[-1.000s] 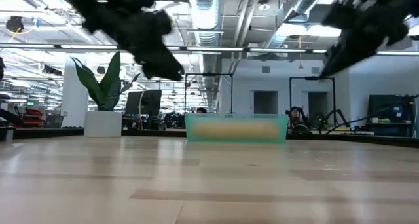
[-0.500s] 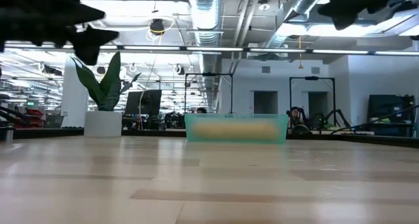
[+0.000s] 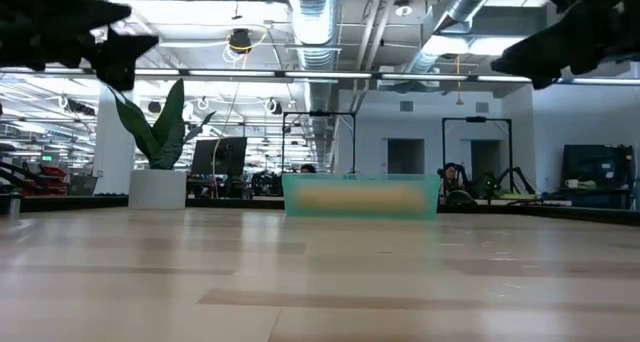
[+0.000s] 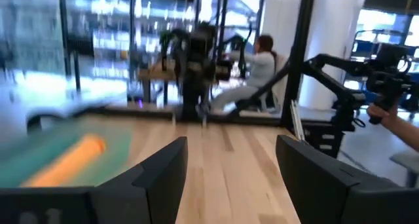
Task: Roll microfiber towels into tight, uniform cylinder then place into a basket
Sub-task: Return to Home Position
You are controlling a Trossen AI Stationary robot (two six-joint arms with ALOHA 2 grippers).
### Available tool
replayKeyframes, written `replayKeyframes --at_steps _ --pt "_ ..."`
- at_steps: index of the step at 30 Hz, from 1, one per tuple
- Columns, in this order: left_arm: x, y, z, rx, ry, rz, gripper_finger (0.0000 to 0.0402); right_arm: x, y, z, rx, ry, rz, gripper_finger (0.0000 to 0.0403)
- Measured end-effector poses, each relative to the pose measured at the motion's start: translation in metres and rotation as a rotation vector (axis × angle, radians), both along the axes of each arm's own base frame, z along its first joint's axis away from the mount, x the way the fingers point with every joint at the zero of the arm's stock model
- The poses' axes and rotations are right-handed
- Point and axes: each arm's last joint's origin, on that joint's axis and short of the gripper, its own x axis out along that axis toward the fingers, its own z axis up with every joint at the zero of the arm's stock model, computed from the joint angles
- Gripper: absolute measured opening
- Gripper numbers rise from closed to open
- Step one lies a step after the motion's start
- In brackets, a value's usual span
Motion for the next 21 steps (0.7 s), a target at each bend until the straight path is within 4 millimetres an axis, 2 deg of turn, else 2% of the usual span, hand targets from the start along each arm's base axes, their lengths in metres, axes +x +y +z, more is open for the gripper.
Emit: replayKeyframes --at_steps 4,10,17,21 --pt "0.001 0.000 -0.010 -0.094 0.112 -0.005 0.0224 -0.013 -0.005 -0.012 0.037 -0.049 -0.057 0.0182" --pt "0.002 -0.001 -0.012 -0.104 0.137 -0.038 0.0224 -0.028 -0.010 -0.030 0.068 -0.114 -0.059 0.0182" --pt "0.002 -0.001 -0.012 -0.104 0.140 -0.037 0.0224 -0.026 -0.009 -0.033 0.110 -0.113 -0.053 0.0182" --pt "0.002 -0.001 -0.012 -0.104 0.141 -0.036 0.0224 -0.026 -0.010 -0.033 0.064 -0.109 -0.067 0.0182"
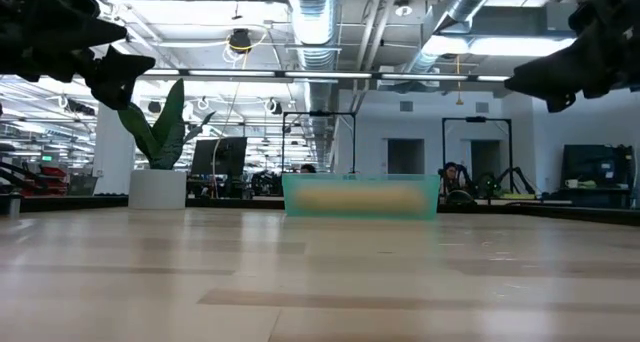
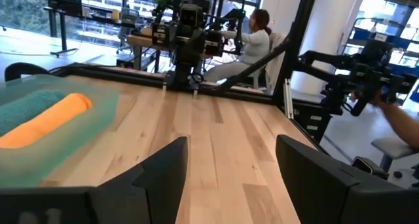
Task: Roll microfiber towels into tight, uniform cylinder then place into a basket
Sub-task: Return to Home Position
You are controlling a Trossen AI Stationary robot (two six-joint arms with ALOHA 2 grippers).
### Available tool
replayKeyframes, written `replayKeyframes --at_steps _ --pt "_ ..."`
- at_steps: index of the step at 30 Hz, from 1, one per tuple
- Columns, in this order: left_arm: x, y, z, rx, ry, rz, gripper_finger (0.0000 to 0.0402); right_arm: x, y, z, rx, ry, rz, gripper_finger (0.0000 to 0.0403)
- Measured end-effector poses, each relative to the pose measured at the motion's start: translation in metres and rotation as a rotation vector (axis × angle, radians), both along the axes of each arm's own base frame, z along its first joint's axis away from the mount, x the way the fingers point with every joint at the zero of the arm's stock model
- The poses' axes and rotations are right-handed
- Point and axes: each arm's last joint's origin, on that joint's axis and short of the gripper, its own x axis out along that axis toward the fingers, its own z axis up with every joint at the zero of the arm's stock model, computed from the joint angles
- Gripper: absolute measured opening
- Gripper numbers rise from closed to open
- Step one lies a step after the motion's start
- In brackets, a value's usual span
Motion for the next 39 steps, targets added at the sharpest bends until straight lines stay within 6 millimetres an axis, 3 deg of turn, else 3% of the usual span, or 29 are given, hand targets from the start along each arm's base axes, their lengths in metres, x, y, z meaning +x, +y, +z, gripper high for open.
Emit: replayKeyframes --at_steps 9,14,39 --pt "0.0000 0.0001 -0.0002 0.000 0.002 0.001 0.0224 0.0005 -0.0050 -0.0001 -0.039 0.007 -0.063 0.0182" --pt "0.0000 0.0001 -0.0003 0.000 0.003 0.002 0.0224 0.0006 -0.0071 0.0000 0.040 -0.009 -0.098 0.0182" --pt "0.0000 0.0001 -0.0005 0.000 0.004 0.004 0.0224 0.0007 -0.0078 -0.0003 0.051 -0.008 -0.100 0.0182"
